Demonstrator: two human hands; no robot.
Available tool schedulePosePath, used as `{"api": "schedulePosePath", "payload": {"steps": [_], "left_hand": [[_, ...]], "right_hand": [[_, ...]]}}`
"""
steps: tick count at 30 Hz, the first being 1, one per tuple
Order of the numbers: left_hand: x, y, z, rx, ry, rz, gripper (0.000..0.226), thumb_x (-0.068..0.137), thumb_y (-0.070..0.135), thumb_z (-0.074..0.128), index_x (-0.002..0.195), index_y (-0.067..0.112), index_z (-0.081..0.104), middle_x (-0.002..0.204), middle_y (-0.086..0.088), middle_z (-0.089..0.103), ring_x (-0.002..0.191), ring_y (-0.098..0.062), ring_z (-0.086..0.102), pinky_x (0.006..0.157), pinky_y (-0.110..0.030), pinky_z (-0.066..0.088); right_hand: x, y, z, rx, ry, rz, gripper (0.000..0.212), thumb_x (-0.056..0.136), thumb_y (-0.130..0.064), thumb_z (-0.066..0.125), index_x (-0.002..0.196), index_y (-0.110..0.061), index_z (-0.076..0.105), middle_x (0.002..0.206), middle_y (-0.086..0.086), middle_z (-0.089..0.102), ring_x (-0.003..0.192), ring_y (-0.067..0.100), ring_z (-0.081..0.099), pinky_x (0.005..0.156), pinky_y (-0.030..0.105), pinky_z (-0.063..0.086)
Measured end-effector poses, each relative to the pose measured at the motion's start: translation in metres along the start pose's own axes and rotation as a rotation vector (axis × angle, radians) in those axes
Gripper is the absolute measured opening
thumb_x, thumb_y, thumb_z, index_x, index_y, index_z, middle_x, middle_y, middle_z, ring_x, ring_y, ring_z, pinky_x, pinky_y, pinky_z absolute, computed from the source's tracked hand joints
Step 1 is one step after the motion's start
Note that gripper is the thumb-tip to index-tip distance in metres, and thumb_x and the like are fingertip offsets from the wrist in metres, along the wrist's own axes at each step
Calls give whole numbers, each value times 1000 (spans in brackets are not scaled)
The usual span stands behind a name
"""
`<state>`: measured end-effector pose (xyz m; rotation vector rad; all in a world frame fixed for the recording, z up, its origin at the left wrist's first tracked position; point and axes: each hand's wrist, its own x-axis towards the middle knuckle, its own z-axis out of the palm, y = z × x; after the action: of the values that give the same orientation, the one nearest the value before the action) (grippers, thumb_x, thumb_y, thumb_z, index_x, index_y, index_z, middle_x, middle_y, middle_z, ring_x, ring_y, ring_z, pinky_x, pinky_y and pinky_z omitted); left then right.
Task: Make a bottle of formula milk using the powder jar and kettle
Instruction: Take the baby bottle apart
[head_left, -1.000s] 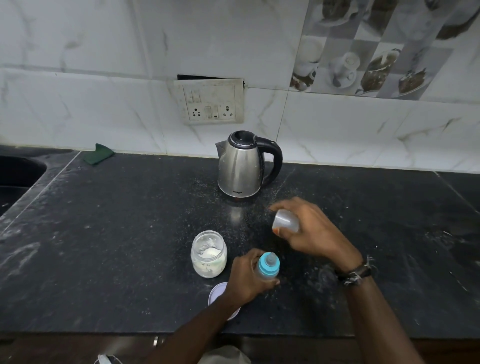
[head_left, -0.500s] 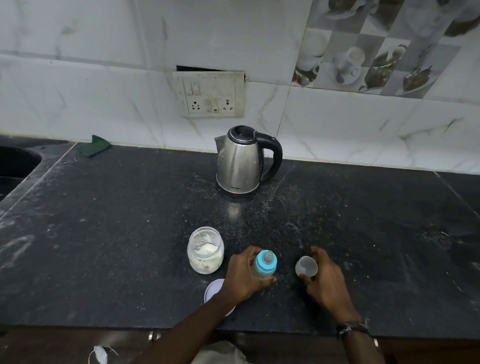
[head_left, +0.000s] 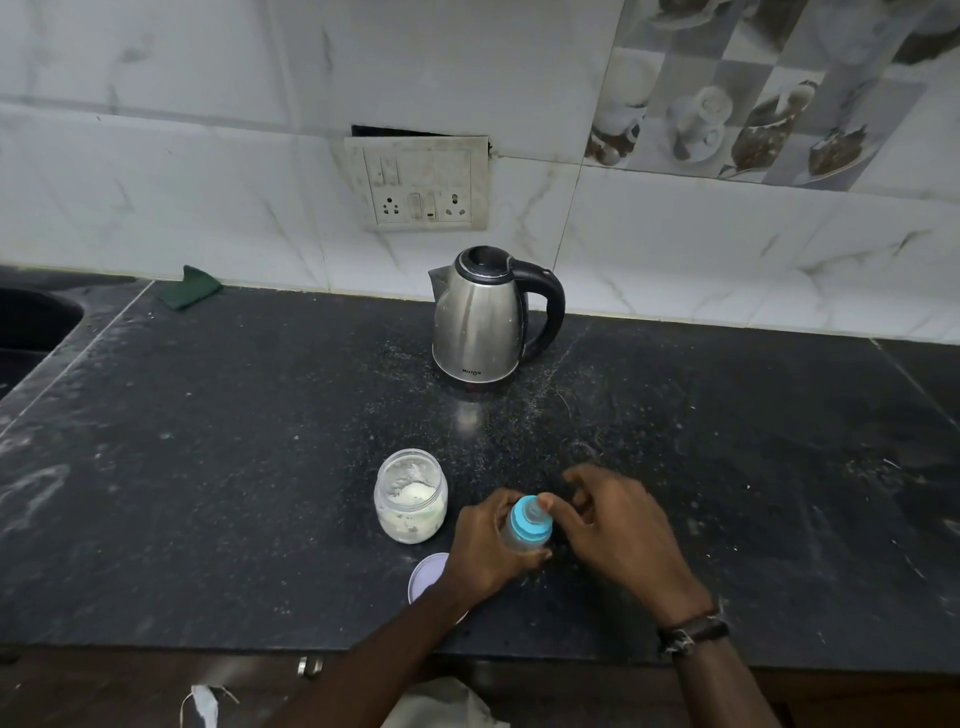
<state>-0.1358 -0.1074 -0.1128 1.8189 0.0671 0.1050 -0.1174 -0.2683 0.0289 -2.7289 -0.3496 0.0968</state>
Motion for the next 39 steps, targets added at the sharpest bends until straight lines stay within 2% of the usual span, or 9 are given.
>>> {"api": "schedulePosePath", "payload": {"steps": [2,4,10,13,20,25,28,33,39], "left_hand": [[-1,3,0,-30,11,-14,50,55,37,90,99,32,68,91,6,78,82,-4,72,76,-29,59],[-2,5,0,-48,14,-35,48,53,38,89,96,33,69,89,5,78,81,-5,72,75,-31,59],[-2,8,-2,-57,-20,-25,47,54,38,88,97,34,67,86,10,77,80,-1,71,72,-23,57],[-1,7,-2,-53,-25,-26,48,54,37,88,98,30,68,87,6,77,78,-2,70,71,-24,57],[4,-1,-4,-15,-35,-31,47,58,7,94,96,21,71,83,5,77,75,-1,69,68,-25,56],[6,-4,-4,-23,-30,-16,51,56,16,97,99,26,71,90,2,79,83,-10,75,74,-36,63],[6,-3,-2,-53,-29,-26,48,56,20,95,96,29,71,90,3,79,83,-10,75,74,-38,63],[3,9,-2,-42,-8,-6,34,58,21,88,79,33,65,67,21,68,60,8,55,59,-13,43],[7,-2,-7,-38,-74,-21,46,49,14,94,85,25,68,70,10,72,63,1,59,58,-26,50]], "right_hand": [[0,-15,4,-125,-104,-51,47,85,-68,52,103,-26,59,97,-5,67,92,19,65,72,33,49],[0,-23,11,-225,-167,-85,48,86,-67,51,106,-23,57,108,0,66,99,23,63,75,33,44],[9,-27,11,-328,-169,-132,66,82,-76,49,109,-17,59,111,5,64,99,23,63,79,34,46],[11,-28,13,-392,-175,-179,59,89,-69,47,110,-15,58,114,7,62,103,25,60,81,34,41],[19,-22,9,-377,-216,-296,51,91,-59,49,106,-11,58,110,9,63,101,26,56,74,31,26],[20,-12,12,-342,-231,-336,87,63,-78,14,103,-15,59,104,5,65,96,24,57,75,31,28],[19,-7,14,-354,-168,-297,70,72,-78,33,100,-19,60,101,3,66,92,22,59,72,30,30],[15,-28,17,-360,-75,-232,51,88,-61,48,100,-13,60,105,9,66,94,28,62,76,34,42],[23,-29,17,-288,-150,-264,41,89,-54,52,91,-13,53,103,10,65,93,28,58,71,30,28]]}}
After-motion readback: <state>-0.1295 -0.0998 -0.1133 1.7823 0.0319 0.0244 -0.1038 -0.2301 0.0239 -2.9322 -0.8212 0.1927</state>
